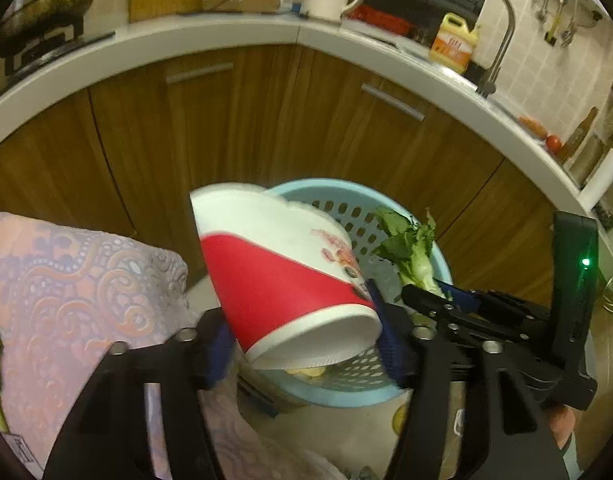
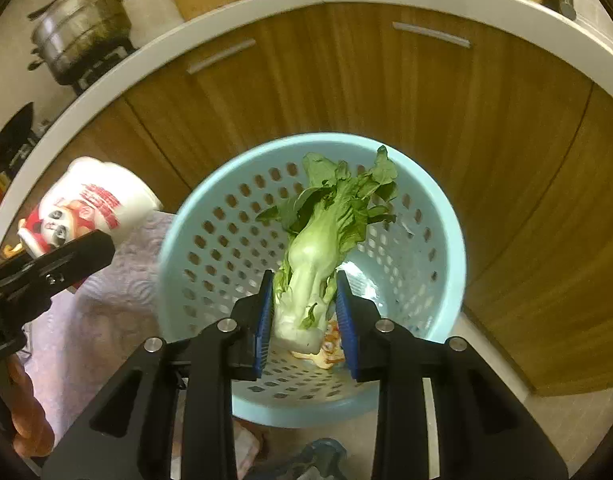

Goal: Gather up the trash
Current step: 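Open both tools to drop the cup and bok choy into the basket, then grasp the white milk carton with the left tool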

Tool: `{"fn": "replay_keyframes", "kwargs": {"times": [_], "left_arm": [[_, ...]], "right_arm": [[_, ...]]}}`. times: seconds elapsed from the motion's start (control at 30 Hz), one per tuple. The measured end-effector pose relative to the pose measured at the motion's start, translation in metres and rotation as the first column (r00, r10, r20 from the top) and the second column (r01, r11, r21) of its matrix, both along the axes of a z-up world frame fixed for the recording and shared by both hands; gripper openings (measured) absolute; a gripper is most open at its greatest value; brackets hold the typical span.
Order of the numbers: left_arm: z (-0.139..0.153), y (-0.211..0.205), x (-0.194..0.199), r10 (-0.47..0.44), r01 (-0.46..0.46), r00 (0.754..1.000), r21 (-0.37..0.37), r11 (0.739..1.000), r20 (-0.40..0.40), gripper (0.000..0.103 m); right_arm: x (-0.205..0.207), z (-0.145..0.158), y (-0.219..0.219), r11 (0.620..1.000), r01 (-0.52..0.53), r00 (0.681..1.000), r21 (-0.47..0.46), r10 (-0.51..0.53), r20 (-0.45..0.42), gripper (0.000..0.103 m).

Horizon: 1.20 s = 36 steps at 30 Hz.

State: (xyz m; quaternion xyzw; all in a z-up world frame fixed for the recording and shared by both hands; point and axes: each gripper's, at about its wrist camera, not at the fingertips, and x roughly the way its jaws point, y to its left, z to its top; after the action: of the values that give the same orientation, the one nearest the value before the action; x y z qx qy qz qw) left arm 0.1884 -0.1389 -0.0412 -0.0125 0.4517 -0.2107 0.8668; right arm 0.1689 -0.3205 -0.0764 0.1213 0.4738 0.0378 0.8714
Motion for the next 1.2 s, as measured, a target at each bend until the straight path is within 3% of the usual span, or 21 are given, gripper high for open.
{"fn": "replay_keyframes", "kwargs": {"times": [0.13, 0.2, 0.37, 0.53, 0.83, 1.0, 1.2], "left_arm": [[-0.006, -0.001, 0.001, -0.009, 0.008, 1.000, -0.019, 1.000, -0.024, 0.070], [-0.008, 0.001, 0.000, -0.007, 0.007, 1.000, -0.014, 1.000, -0.027, 0.071], [0.006, 0.021, -0.013, 0.012, -0.012, 1.000, -0.049, 0.999, 0.003, 0.072], [0.033, 0.052, -0.033, 0.035, -0.029, 0.998, -0.101, 0.994, 0.053, 0.079], [0.080, 0.136, -0.081, 0.121, -0.106, 0.975, -0.085, 0.991, 0.189, 0.086], [0.091, 0.200, -0.117, 0.144, -0.131, 0.963, -0.071, 0.989, 0.229, 0.088], [0.080, 0.258, -0.147, 0.177, -0.174, 0.952, -0.035, 0.984, 0.251, 0.091]], "right_arm": [[0.001, -0.006, -0.005, 1.000, 0.008, 1.000, 0.001, -0.008, -0.008, 0.032], [0.001, -0.004, -0.005, 1.000, 0.011, 1.000, 0.007, -0.011, 0.008, 0.047], [-0.006, 0.012, -0.002, 1.000, 0.004, 0.999, 0.022, -0.005, 0.051, 0.048], [-0.022, 0.043, 0.016, 0.997, -0.071, 0.987, 0.007, 0.069, 0.145, 0.048], [-0.048, 0.093, 0.100, 0.961, -0.274, 0.917, -0.035, 0.272, 0.293, 0.050], [-0.059, 0.096, 0.151, 0.936, -0.352, 0.884, -0.017, 0.339, 0.323, 0.051], [-0.062, 0.075, 0.225, 0.902, -0.432, 0.849, -0.017, 0.413, 0.331, 0.051]]}}
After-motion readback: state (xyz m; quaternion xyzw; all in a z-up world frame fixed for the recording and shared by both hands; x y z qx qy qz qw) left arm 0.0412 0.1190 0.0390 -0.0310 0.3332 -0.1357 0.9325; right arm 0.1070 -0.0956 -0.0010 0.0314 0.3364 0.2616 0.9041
